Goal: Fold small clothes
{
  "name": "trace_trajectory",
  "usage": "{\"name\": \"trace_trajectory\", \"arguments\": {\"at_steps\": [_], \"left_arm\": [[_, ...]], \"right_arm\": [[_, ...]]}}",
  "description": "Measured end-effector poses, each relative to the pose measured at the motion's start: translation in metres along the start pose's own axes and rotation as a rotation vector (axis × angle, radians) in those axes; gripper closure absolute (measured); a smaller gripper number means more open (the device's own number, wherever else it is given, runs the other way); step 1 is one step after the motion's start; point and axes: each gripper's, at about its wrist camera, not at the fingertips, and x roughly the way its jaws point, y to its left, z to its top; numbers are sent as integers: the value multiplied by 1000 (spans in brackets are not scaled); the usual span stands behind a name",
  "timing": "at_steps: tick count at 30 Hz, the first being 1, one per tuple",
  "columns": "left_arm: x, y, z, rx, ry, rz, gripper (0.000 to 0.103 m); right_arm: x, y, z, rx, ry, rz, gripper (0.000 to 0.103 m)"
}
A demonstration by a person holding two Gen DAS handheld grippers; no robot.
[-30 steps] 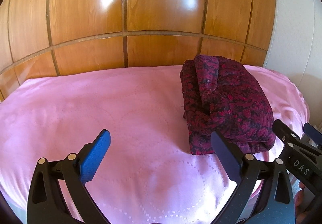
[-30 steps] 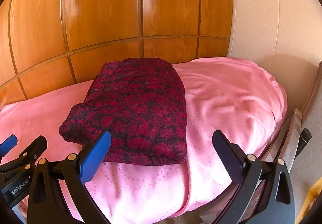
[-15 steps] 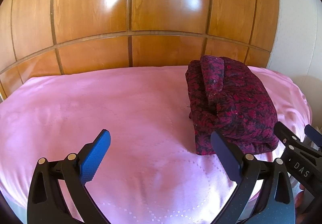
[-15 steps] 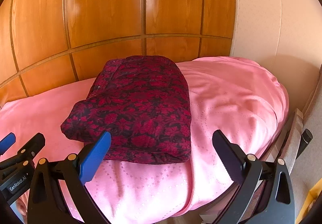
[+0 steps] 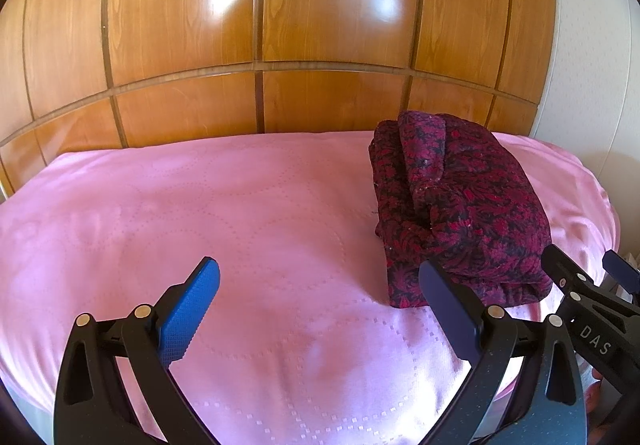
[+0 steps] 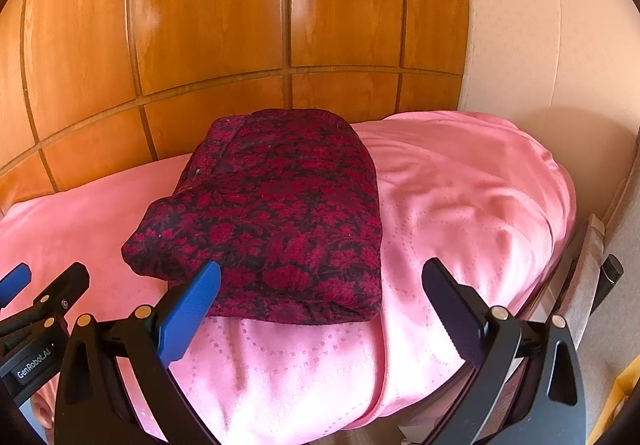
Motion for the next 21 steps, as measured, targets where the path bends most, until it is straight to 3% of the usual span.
{"name": "trace_trajectory", "arguments": {"at_steps": [21], "left_arm": [[-3, 2, 0, 0, -4, 9, 4]], "right_arm": [[1, 5, -1, -6, 9, 14, 2]]}}
